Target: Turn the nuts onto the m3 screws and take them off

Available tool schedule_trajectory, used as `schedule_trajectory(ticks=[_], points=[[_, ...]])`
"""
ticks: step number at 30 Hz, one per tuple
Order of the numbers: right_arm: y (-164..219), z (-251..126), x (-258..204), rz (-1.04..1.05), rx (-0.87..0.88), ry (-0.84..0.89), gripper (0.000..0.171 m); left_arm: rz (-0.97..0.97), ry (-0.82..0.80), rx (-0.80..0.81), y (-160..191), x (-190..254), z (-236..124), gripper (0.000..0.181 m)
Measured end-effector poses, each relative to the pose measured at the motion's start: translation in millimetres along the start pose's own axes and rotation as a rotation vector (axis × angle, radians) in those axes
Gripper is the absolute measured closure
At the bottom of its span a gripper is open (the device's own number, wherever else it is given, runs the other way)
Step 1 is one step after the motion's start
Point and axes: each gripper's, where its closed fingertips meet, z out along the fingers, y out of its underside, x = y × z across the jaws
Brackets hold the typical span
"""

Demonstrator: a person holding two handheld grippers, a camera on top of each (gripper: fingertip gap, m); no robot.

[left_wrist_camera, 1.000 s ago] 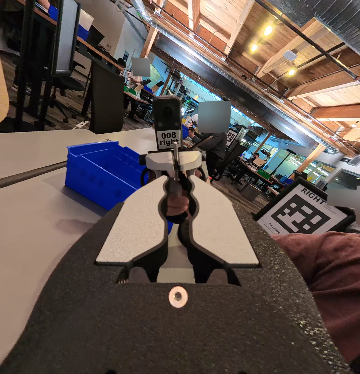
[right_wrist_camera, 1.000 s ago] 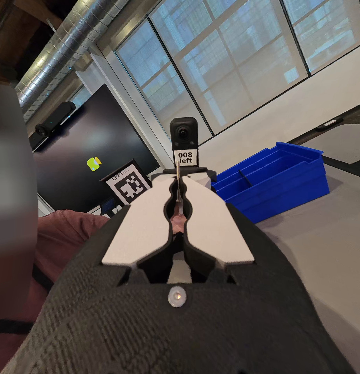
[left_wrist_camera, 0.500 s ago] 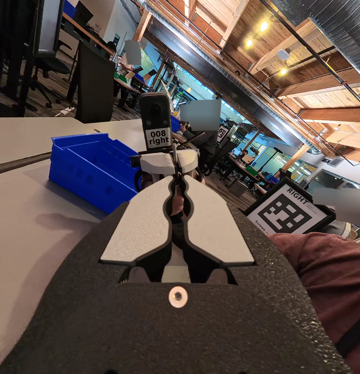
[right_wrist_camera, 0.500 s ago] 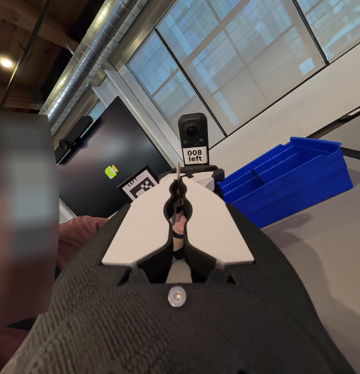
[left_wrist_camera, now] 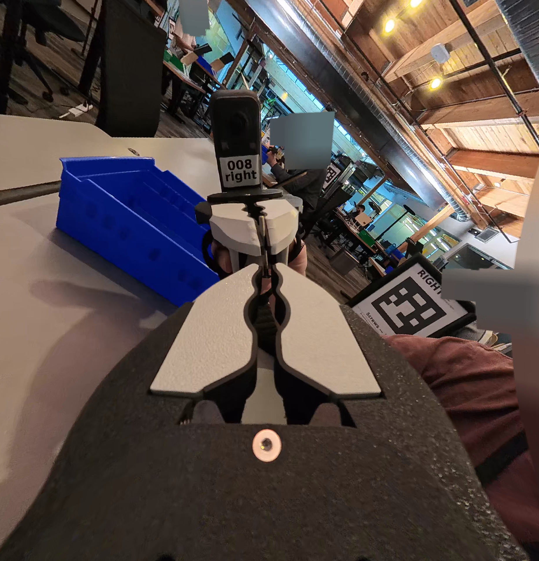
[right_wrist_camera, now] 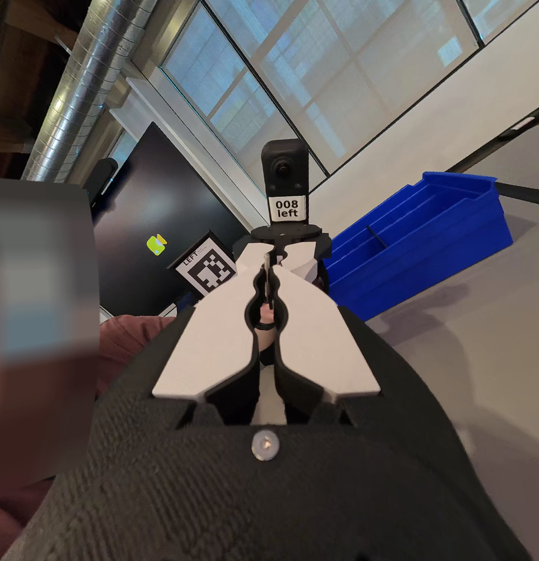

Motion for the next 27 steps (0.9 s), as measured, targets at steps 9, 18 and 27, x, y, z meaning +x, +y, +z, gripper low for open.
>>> schedule_trajectory(ticks=[9, 18, 27], points=[[7.1, -0.5, 5.2, 0.055, -0.041, -0.001, 0.169, 0.021, -0.027, -0.044, 4.2, -5.4, -0.6, 0.178], [13.0, 3.0, 3.3, 0.035, -0.081, -0.011, 0.169, -0.014, 0.004, -0.099, 11.6, -2.1, -4.1, 0.178], [16.5, 5.5, -0.1, -0.046, -0.114, -0.015, 0.169, -0.041, 0.041, -0.093, 15.2, 1.5, -6.1, 0.179]])
